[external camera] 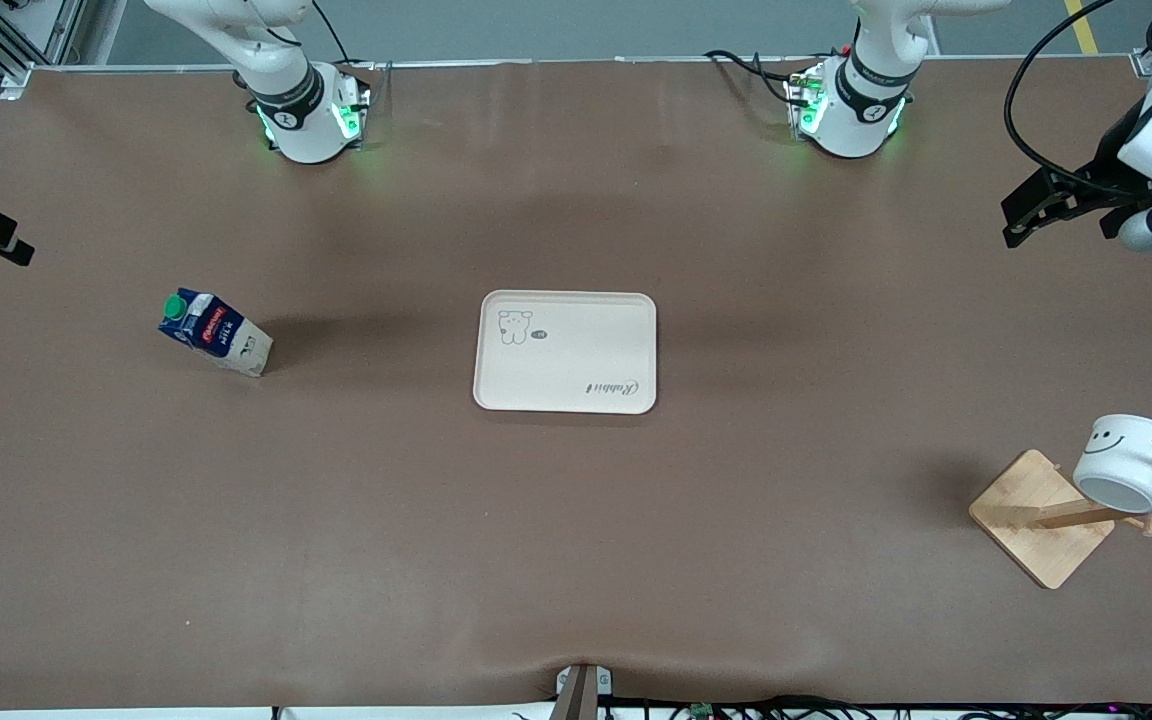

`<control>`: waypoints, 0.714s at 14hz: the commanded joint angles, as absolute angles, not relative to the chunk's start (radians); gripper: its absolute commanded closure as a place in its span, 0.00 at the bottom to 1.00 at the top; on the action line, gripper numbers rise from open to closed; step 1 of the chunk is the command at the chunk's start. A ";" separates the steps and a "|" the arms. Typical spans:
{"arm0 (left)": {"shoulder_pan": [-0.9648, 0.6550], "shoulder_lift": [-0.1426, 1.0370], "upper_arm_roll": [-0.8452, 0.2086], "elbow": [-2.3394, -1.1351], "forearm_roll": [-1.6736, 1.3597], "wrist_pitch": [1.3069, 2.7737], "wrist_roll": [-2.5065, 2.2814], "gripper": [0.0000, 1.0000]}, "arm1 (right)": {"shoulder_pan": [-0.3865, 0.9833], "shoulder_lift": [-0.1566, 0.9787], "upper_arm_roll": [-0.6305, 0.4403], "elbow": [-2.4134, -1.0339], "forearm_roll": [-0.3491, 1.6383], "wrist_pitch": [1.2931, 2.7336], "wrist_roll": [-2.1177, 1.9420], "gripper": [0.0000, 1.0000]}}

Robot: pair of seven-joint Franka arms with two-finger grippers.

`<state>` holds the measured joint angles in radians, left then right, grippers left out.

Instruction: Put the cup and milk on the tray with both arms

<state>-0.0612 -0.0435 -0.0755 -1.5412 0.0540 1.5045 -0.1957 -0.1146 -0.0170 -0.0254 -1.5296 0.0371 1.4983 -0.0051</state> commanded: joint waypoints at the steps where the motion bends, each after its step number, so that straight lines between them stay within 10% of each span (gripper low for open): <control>1: -0.054 -0.034 -0.080 -1.509 0.058 1.482 -0.179 0.00 | -0.129 -0.005 -0.018 -1.505 0.034 1.488 -0.002 0.00; 10: -0.013 -0.012 -0.002 -1.486 0.038 1.524 -0.184 0.00 | -0.130 0.001 -0.018 -1.506 0.034 1.488 0.000 0.00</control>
